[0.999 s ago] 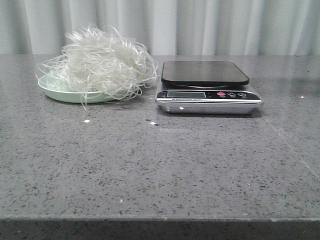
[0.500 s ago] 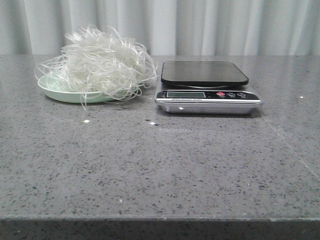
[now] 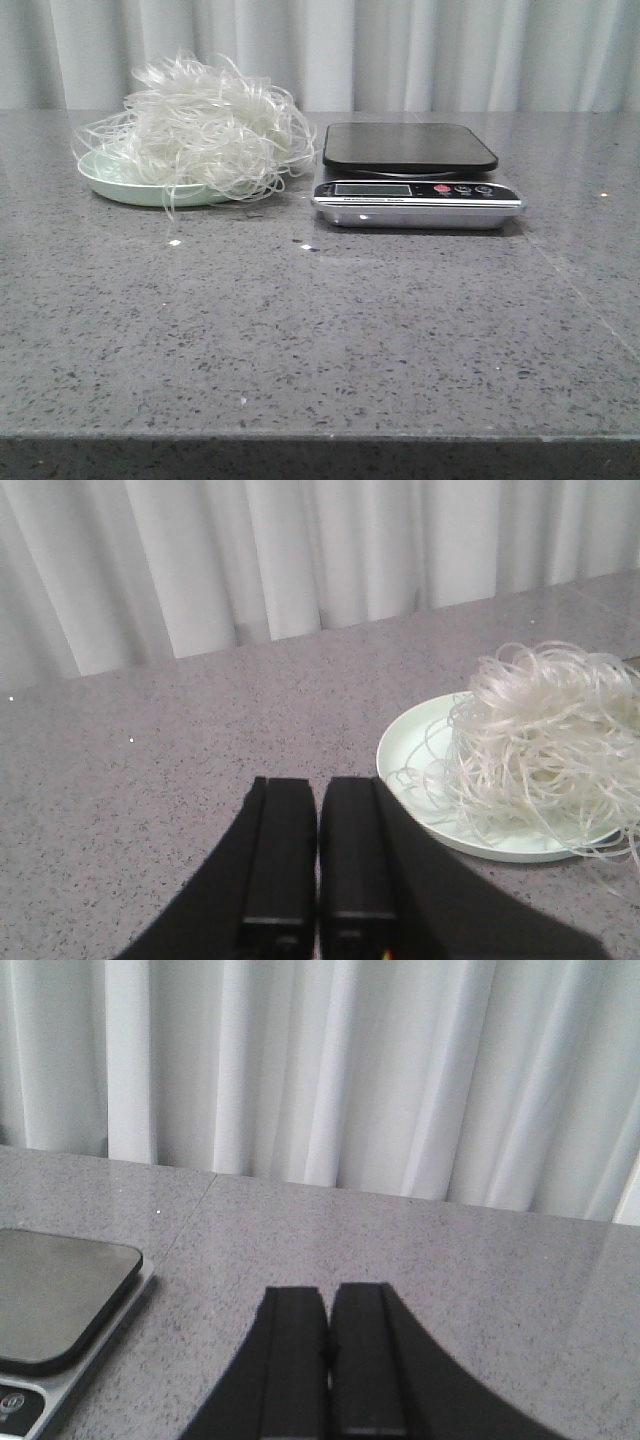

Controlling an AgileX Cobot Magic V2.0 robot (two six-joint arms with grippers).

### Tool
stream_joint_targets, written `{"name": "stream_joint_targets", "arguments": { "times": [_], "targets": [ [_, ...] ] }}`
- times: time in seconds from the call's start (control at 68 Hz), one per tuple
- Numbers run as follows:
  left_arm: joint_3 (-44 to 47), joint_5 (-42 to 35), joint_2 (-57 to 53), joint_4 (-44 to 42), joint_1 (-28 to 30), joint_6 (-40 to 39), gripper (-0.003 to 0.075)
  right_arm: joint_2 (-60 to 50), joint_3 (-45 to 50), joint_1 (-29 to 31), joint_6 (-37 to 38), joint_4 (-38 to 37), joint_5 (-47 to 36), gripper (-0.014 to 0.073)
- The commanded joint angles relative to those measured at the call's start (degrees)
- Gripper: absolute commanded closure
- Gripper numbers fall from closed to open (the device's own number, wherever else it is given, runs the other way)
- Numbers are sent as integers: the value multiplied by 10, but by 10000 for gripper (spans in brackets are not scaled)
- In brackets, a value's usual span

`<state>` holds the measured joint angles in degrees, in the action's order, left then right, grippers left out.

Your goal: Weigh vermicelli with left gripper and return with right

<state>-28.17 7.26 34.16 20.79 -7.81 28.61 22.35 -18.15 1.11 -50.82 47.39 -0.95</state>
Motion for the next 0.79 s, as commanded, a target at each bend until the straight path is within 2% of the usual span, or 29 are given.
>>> {"name": "stream_joint_targets", "arguments": {
  "times": [0.0,0.235,0.779],
  "targets": [
    [-16,-46,-30,8,-1,-9,582,-21,2,3,-7,-3,-15,441],
    [2,-51,-84,7,-1,-9,582,-25,6,3,-7,-3,-6,441],
    [14,-59,-87,8,-1,-9,584,-25,6,3,-7,-1,10,443]
  ]
}}
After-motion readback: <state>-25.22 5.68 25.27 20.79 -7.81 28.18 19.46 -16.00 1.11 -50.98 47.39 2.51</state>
